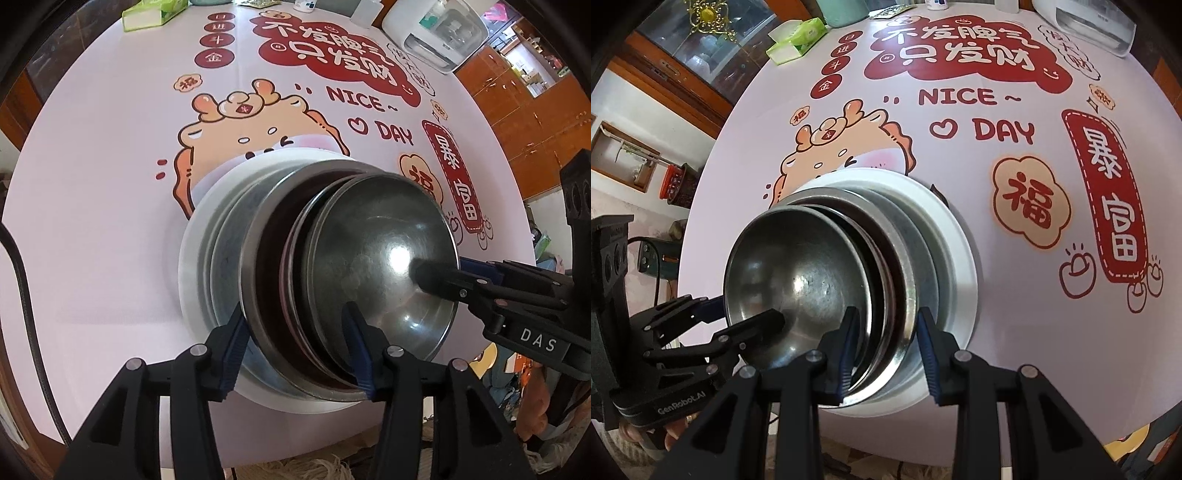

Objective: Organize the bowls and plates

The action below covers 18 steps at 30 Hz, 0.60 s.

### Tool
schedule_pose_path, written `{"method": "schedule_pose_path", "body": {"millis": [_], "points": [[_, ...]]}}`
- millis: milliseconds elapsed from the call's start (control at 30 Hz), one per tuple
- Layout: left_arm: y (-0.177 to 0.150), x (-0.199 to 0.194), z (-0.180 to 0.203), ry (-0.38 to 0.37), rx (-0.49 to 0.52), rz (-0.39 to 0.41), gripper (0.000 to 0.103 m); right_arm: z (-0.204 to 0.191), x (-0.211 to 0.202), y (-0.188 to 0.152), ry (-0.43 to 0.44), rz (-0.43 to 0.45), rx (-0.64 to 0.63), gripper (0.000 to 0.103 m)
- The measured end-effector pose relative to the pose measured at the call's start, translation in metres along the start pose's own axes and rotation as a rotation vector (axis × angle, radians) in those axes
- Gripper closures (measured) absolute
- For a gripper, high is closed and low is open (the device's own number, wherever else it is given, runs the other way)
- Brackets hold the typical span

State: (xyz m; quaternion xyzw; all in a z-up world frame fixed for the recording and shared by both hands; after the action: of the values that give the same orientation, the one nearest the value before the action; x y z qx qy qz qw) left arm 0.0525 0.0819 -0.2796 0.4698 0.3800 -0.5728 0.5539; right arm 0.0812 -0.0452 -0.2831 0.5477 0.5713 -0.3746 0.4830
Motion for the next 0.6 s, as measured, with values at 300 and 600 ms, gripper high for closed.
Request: {"method": "schedule_pose_path", "body": {"millis": [300,600], "points": [[0.007,-0.019,-0.001,0.051,0.019,0.073,0.035,0.000,-0.005,0.000,0.016,0.014,0.005,0.069],[0.002,-0.026,0.004,0.073,0.022,0.096,0.028,-0.003,-0.013,-0.007,0.021,0.044,-0.009,0.069]]}}
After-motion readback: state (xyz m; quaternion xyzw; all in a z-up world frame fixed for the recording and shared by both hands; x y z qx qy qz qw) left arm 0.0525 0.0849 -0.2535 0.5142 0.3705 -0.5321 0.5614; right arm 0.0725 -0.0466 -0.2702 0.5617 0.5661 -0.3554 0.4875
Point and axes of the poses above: each gripper's, at about its wrist camera, not at the fingertips, and x roughly the way its jaws point, z to its right, y to its top, the point moved 8 cm from there along x, roughly the way its jaws point, and after that the axes turned 7 degrees about -z, right-handed, at the moved point
